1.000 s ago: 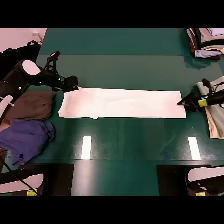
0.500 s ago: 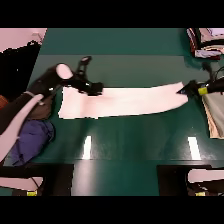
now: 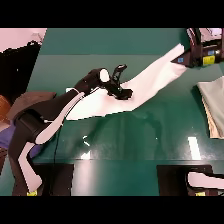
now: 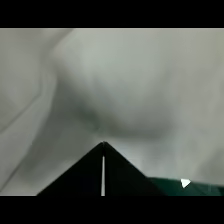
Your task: Fold the shirts.
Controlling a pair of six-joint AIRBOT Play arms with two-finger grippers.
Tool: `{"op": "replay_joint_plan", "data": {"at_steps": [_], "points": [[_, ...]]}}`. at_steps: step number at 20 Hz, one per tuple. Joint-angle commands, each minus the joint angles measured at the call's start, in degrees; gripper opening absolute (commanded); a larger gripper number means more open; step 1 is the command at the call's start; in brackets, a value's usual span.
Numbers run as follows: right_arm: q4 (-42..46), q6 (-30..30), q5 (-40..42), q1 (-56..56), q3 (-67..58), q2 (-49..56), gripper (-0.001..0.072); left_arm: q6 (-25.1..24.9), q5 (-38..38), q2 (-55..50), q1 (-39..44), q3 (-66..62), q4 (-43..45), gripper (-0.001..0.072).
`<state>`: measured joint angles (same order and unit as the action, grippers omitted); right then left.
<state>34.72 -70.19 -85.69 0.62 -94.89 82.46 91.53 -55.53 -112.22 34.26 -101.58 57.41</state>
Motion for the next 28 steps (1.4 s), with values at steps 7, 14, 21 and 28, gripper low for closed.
{"op": "replay_joint_plan", "data": {"at_steps": [7, 14, 21, 28], "points": [[-0.61, -1.97, 0.26, 13.00, -13.44, 6.23, 0.0014, -0.59, -4.11, -0.52, -2.58, -2.93, -0.20, 0.0023], [-0.76, -0.48, 6.01, 26.88, -14.88, 12.55, 0.0015, -1.97, -13.62, 17.09, -20.15, -2.93, 17.11, 0.0024], [0.13, 8.33, 14.05, 46.95, -24.26, 28.41, 0.0575, -3.50, -21.03, 29.68, -33.44, -2.97, 22.16, 0.0024], [17.64, 1.18, 8.94, 36.59, -8.50, 21.00, 0.0521, -3.50, -22.10, 30.14, -33.83, -2.99, 19.89, 0.0024]]}}
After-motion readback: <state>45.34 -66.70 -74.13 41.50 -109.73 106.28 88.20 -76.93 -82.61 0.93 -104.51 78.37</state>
